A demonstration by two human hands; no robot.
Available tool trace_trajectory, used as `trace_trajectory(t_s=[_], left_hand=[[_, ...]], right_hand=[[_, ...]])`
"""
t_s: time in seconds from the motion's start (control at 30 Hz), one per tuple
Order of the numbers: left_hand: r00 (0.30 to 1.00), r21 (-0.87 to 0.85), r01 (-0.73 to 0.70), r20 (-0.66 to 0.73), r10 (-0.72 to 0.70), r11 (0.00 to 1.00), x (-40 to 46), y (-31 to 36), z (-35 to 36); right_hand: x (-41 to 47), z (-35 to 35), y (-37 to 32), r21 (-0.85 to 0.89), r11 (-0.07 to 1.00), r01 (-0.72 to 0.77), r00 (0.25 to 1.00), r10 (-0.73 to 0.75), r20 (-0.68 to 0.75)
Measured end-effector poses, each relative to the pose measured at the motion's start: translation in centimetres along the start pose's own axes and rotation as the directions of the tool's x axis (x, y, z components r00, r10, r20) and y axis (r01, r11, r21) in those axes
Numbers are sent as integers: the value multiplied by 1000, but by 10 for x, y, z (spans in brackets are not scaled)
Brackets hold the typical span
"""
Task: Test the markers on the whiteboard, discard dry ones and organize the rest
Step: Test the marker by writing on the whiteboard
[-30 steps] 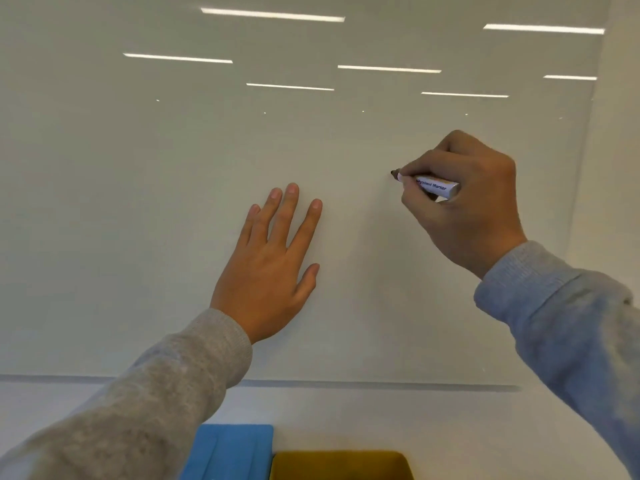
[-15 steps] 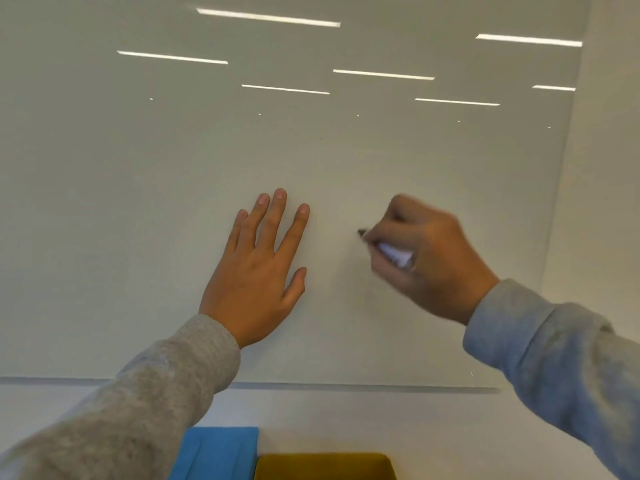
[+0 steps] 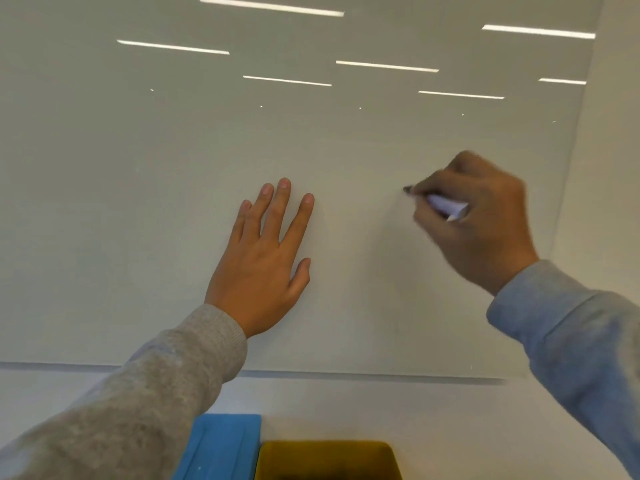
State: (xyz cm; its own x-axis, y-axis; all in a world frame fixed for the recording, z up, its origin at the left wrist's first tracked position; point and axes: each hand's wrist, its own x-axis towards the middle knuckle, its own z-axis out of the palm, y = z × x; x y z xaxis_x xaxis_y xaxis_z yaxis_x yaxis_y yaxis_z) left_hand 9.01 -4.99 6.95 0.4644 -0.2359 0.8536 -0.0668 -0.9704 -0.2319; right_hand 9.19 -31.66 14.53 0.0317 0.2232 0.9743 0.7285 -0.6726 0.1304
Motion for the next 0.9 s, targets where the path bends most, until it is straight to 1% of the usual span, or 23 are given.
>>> trace_trajectory(t_s=[0.03,0.07,0.1,0.13,0.17,0.2,0.23,0.27,0.3,0.33,0.37,0.4,0.43,0.47,0.5,0.53,0.57,0.63,0.67,0.73,0.8,0.87,0.9], left_hand=[[1000,-5,3,0,-3,1000,-1,1,0],[1000,-7,3,-1,-3,1000,-1,0,0],[1000,-6,2,0,-2,1000,-2,1,1],[1000,-3,2,2,-2,1000,-3,0,2],[1000,0,3,4,-3,1000,-4,-1,2],[1000,1,4,2,-4,1000,-4,-1,2],[1000,1,5,1,-5,1000,-4,0,2],[1000,-5,5,3,-5,1000,-4,0,2],[1000,-14,4,3,-4,1000,-3,1,1],[1000,-21,3,2,-3,1000,-3,2,1],[1000,-23,3,4,-3,1000,-3,2,1],[1000,-21,2,6,-2,1000,-4,2,1],[1000,-16,-1,8,1,1000,-5,1,1],[1000,-12,-2,8,2,1000,-5,0,2],[1000,-12,-2,5,2,1000,-6,0,2],[1000,-14,0,1,0,1000,-6,-1,2],[1000,-16,2,-1,-2,1000,-5,0,2],[1000,-28,7,3,-7,1000,-5,1,2],[1000,-33,7,8,-7,999,-6,2,2],[1000,-26,-4,25,5,1000,-7,2,1],[999,-9,-18,44,18,1000,-8,-1,0],[998,4,-23,56,23,1000,-8,-2,-1],[998,7,-25,61,25,1000,-8,-2,-2]], right_hand=[[2,-2,2,7,998,-59,997,59,-53],[-1,-1,-1,10,998,-66,997,67,-50],[-10,3,-6,10,1000,-24,999,24,21],[-21,9,-15,19,999,46,988,-48,146],[-31,13,-22,47,992,116,954,-124,273],[-34,12,-23,65,986,153,926,-166,340],[-28,9,-19,71,987,147,928,-163,334],[-20,7,-12,60,992,109,959,-120,256],[-10,2,-5,33,998,57,988,-61,139],[-3,-1,-1,8,1000,9,999,-9,40],[-1,-1,0,1,1000,-28,1000,28,-7],[-5,0,-2,-2,1000,-30,1000,30,1],[-12,4,-7,-2,1000,6,998,-6,66],[-21,9,-15,6,998,69,983,-69,170],[-29,11,-20,25,991,129,955,-131,266],[-29,10,-19,39,986,161,935,-165,313],[-23,8,-15,45,987,154,941,-161,296],[-8,1,-2,14,998,69,990,-70,124],[-2,-2,2,-7,1000,17,999,-16,37],[-4,-1,2,-23,999,-45,999,45,-28],[-22,8,-10,4,1000,11,999,-11,43],[-43,18,-25,75,994,81,976,-94,196],[-50,21,-29,96,992,82,961,-105,257]])
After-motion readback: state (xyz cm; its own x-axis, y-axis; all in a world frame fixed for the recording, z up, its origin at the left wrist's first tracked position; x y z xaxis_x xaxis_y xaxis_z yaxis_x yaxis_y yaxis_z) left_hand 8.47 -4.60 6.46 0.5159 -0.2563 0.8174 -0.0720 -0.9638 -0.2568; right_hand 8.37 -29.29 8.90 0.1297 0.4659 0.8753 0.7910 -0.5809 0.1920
